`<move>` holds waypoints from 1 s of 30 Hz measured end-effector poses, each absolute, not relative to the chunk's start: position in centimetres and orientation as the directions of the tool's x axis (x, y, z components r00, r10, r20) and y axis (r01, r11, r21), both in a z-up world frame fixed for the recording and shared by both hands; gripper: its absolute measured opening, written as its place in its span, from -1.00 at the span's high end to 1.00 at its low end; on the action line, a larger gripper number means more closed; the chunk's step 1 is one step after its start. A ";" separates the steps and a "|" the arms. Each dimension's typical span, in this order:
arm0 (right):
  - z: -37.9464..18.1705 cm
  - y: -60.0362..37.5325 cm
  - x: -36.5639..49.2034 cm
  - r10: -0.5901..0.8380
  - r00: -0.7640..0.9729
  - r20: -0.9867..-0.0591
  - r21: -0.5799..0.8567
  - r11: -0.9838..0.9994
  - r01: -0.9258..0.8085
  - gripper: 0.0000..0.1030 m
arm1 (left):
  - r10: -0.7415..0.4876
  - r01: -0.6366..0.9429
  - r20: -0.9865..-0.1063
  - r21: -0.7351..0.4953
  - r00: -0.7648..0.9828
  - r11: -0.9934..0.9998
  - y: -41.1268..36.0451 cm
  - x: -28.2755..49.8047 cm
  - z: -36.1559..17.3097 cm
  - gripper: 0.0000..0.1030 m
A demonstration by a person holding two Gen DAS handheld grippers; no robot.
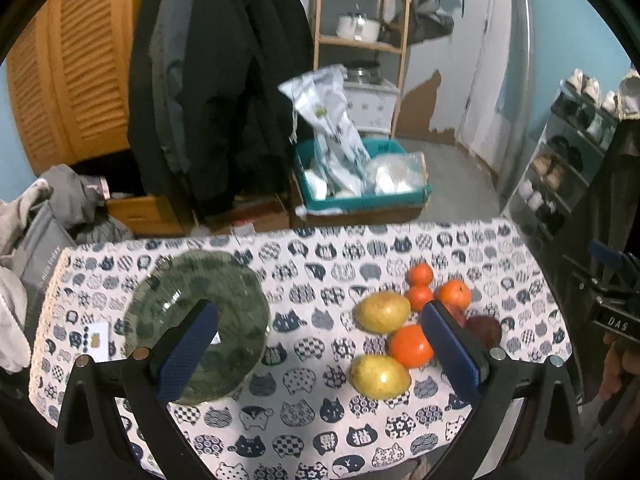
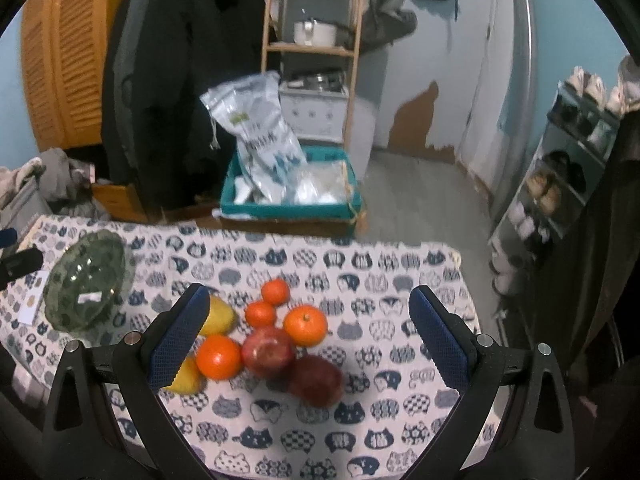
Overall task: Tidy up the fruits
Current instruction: 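Lower the right tool onto the dark red apple while the left tool lowers onto the yellow mango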
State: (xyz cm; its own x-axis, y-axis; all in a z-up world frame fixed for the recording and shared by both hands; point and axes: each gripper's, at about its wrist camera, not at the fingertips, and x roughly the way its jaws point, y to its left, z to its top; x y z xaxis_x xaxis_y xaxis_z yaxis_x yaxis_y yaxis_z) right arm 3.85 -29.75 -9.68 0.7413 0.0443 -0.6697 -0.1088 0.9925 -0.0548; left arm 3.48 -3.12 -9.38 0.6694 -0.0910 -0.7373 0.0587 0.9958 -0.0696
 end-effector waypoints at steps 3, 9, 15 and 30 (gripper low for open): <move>-10.9 -30.1 4.2 0.032 0.711 -0.703 -0.060 0.993 -0.104 -0.92 | -0.101 0.069 -0.763 -0.074 0.638 0.995 -3.8 3.9 -10.9 -0.99; -14.0 -30.4 4.8 0.019 0.632 -0.775 -0.065 0.992 -0.110 -0.92 | -0.123 0.086 -0.822 -0.090 0.555 0.992 -4.9 4.6 -14.2 -0.99; -16.8 -30.7 5.4 0.023 0.560 -0.828 -0.048 0.993 -0.112 -0.92 | -0.122 0.095 -0.873 -0.087 0.472 0.992 -6.0 5.4 -17.7 -0.99; -24.0 -32.4 6.6 0.011 0.366 -0.931 -0.017 0.997 -0.074 -0.92 | -0.140 0.100 -0.941 -0.115 0.309 0.988 -8.9 6.5 -24.5 -0.98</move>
State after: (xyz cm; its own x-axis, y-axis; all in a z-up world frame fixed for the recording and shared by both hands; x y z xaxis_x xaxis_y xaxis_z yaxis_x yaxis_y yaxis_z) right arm 6.61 -32.36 -24.04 0.3660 0.0114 -0.9306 -0.0741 0.9971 -0.0169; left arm 6.49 -8.88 -24.51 0.3088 -0.1403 -0.9407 0.0999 0.9884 -0.1146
